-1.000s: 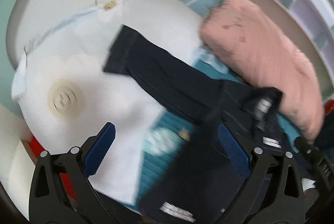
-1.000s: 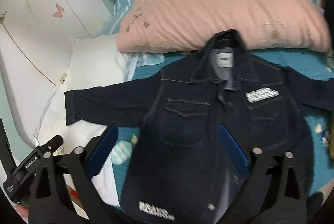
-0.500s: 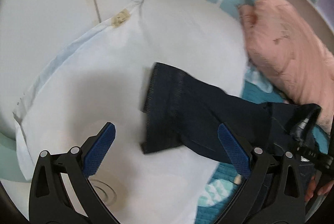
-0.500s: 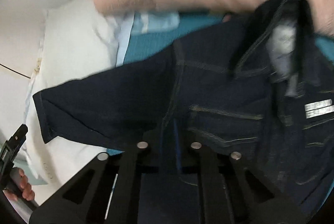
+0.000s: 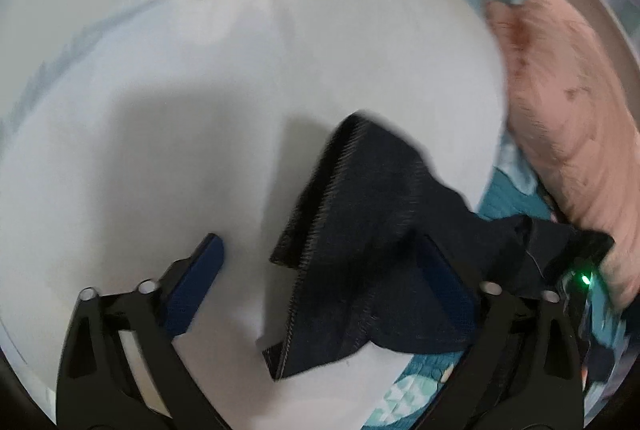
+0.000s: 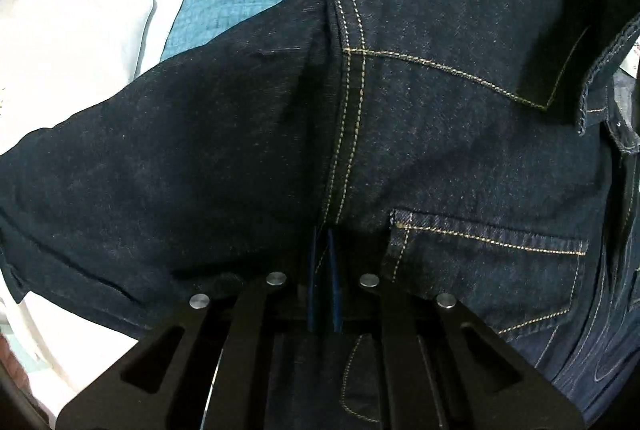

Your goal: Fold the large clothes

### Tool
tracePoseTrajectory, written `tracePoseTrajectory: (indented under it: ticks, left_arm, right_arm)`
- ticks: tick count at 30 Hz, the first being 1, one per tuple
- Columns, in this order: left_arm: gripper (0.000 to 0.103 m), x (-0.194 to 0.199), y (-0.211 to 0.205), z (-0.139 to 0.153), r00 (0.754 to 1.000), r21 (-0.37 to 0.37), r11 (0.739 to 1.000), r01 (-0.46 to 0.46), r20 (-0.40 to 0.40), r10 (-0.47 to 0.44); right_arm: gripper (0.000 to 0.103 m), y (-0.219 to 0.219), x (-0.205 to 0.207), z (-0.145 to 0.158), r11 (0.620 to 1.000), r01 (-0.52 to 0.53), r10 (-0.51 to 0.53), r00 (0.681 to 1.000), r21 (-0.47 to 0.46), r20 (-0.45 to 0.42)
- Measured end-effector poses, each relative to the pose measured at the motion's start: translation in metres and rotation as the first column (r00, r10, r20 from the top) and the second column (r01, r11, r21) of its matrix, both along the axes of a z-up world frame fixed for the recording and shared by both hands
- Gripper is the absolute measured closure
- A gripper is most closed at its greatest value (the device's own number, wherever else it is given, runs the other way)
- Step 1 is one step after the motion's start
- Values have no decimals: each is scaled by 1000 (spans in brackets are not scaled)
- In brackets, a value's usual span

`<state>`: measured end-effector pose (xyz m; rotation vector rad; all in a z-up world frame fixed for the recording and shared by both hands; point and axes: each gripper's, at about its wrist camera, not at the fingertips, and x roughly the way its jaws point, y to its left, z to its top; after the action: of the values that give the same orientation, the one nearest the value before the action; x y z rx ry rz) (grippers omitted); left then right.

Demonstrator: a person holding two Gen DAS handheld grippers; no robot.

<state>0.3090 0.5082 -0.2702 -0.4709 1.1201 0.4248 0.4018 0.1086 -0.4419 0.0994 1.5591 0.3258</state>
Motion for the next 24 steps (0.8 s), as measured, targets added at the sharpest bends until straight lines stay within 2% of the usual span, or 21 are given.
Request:
tracePoseTrajectory:
  ticks: [2, 4, 5, 6, 11, 13, 16, 18, 24]
  left_arm:
    - [50, 2, -3, -3, 1000, 41, 999, 13, -10, -13]
    - [63, 4, -11, 0, 999, 73, 997, 38, -3, -38]
    - [79, 4, -15, 1, 999, 71, 996, 45, 3, -46]
    - [83, 4, -19, 6, 998, 40, 997, 62, 29, -63]
    - [87, 4, -33, 22, 997, 48, 997, 58, 41, -60]
    - [87, 2, -40, 29, 997, 55, 996, 65, 46, -68]
    - [87, -2, -55, 43, 994, 68, 993, 93, 56, -97]
    - [87, -1, -69, 50, 992, 97, 990, 107, 53, -112]
    - [87, -7, -109, 64, 987, 153, 978, 142, 49, -152]
  right_arm:
    - [99, -6, 2, -3, 1000, 9, -9, 1000, 30, -17]
    - [99, -14, 6, -5, 998, 18, -16, 999, 59, -37]
    - [99, -16, 7, -6, 998, 21, -18, 999, 67, -43]
    - [99, -19, 8, -6, 997, 21, -18, 999, 72, -47]
    - [99, -26, 8, -5, 997, 30, -28, 999, 72, -32]
    - [99, -32, 4, 4, 996, 26, -25, 1000, 80, -7]
    - [100, -37, -8, 19, 996, 48, -47, 999, 74, -22]
    - [100, -53, -15, 31, 990, 82, -79, 997, 117, -26]
    - [100, -92, -38, 87, 987, 59, -71, 995, 148, 74]
